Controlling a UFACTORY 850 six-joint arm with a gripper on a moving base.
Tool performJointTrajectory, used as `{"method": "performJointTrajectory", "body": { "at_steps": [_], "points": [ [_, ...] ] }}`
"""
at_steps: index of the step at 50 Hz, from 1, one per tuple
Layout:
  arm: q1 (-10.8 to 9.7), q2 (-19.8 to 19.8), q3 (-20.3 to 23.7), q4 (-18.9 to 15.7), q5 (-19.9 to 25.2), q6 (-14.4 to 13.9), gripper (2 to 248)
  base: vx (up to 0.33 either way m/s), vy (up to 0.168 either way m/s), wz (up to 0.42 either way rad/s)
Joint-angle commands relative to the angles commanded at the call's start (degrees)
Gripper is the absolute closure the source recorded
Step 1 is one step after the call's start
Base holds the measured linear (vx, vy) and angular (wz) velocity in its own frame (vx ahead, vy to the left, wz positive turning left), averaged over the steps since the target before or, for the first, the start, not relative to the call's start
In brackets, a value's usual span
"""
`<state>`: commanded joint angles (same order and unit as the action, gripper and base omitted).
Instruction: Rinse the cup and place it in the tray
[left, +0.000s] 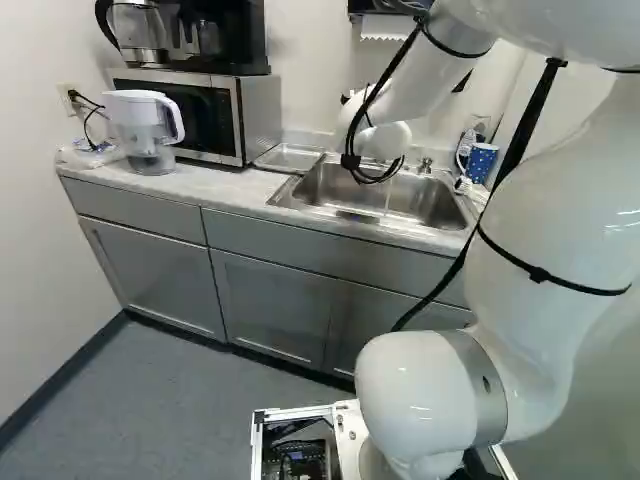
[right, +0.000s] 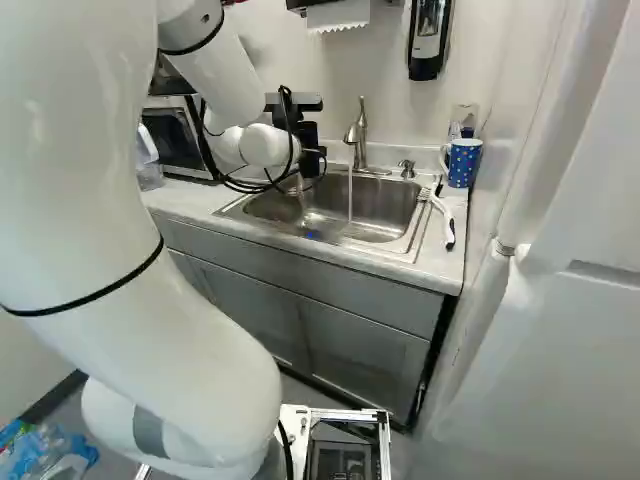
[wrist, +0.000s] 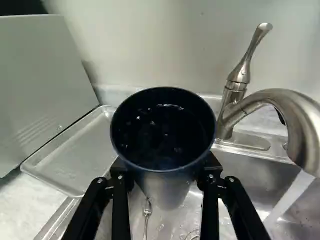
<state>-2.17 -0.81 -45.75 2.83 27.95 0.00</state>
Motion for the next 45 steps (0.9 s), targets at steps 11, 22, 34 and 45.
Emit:
{"method": "performJointTrajectory", "body": {
  "at_steps": [11, 22, 34, 45],
  "points": [
    [0.24, 1.03, -0.36, 0.00, -2.01, 0.00, 124, 0.000, 0.000, 0.000],
    [0.24, 2.02, -0.75, 0.00, -4.11, 0.00, 124, 0.000, 0.000, 0.000],
    [0.38, 3.09, -1.20, 0.00, -6.40, 0.00, 124, 0.000, 0.000, 0.000],
    [0.98, 4.08, -1.61, 0.00, -8.51, 0.00, 124, 0.000, 0.000, 0.000]
  ]
}}
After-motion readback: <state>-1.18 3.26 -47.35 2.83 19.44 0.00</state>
